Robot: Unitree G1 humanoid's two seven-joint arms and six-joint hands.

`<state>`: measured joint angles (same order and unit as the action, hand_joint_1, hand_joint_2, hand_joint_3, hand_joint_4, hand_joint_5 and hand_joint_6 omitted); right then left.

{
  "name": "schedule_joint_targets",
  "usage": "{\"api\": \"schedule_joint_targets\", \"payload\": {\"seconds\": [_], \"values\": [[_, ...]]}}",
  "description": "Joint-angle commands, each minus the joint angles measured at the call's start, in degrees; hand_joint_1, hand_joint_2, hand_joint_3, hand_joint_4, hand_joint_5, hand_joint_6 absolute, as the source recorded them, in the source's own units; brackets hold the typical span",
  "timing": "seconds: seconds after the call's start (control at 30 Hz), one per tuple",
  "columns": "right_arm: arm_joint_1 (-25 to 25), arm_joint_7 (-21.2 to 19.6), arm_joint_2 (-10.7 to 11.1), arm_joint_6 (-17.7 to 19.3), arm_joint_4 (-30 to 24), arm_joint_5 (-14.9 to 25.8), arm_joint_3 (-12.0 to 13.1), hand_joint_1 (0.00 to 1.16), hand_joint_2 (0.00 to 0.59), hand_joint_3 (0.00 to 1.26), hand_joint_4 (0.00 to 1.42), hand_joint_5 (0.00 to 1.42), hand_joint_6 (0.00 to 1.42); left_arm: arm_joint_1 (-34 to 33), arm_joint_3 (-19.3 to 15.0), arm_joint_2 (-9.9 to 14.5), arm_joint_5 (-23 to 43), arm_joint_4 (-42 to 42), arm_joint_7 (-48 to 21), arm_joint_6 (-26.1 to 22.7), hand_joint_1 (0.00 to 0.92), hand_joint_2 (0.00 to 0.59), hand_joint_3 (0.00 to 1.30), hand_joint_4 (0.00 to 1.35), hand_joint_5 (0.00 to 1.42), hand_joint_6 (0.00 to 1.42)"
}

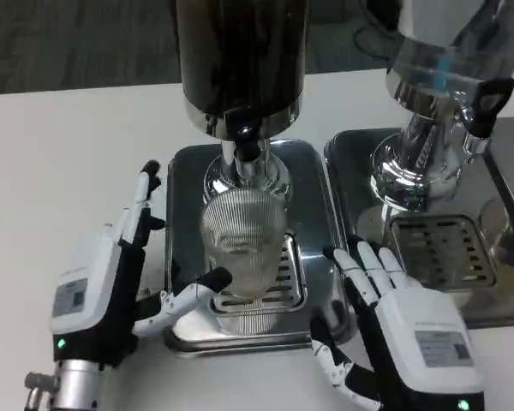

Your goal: Grasp the cup under the faucet to collect the drink, then remove the cup.

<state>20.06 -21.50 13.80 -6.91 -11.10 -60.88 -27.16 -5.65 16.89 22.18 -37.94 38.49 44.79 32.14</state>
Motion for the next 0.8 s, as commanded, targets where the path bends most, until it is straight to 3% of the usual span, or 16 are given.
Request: {"api": "schedule_joint_targets", "payload": {"seconds": [0.03,0.2,0.3,0.47,0.63,0.8], "values": [[-0.15,0.78,0.92,-0.61,-1.50,-2.41,-0.16,0.46,0.427,0.12,0.03,0.00,0.08,4.03,-2.70,2.30,1.41,-4.64,-1.53,-0.33,0.000,0.018,0.00,0.00,0.26,0.19],[-0.61,2.21,1.79,-0.91,-1.60,-4.70,-0.61,0.46,0.419,0.06,0.00,0.00,0.00,8.83,-5.86,6.41,1.47,-9.68,-3.20,0.87,0.000,0.052,0.00,0.00,0.08,0.00],[-0.97,4.30,2.04,-1.61,-1.16,-5.28,-0.80,0.45,0.425,0.02,0.00,0.00,0.00,10.83,-7.02,8.05,1.17,-13.04,-3.73,2.71,0.000,0.077,0.00,0.00,0.01,0.00],[-1.08,3.85,2.12,-1.33,-1.16,-5.61,-1.21,0.41,0.420,0.00,0.00,0.00,0.00,12.55,-10.42,9.71,5.55,-15.62,-6.54,8.82,0.000,0.089,0.00,0.00,0.00,0.00],[-1.16,3.43,1.23,-1.59,-0.51,-5.16,-1.45,0.41,0.419,0.00,0.00,0.00,0.00,12.36,-14.24,10.19,12.14,-16.42,-11.14,16.18,0.000,0.102,0.00,0.00,0.00,0.00],[-1.18,3.33,0.87,-1.50,-0.18,-4.75,-1.12,0.40,0.419,0.00,0.00,0.00,0.00,10.96,-15.97,9.30,20.48,-17.17,-18.87,22.06,0.000,0.103,0.00,0.00,0.04,0.00]]}}
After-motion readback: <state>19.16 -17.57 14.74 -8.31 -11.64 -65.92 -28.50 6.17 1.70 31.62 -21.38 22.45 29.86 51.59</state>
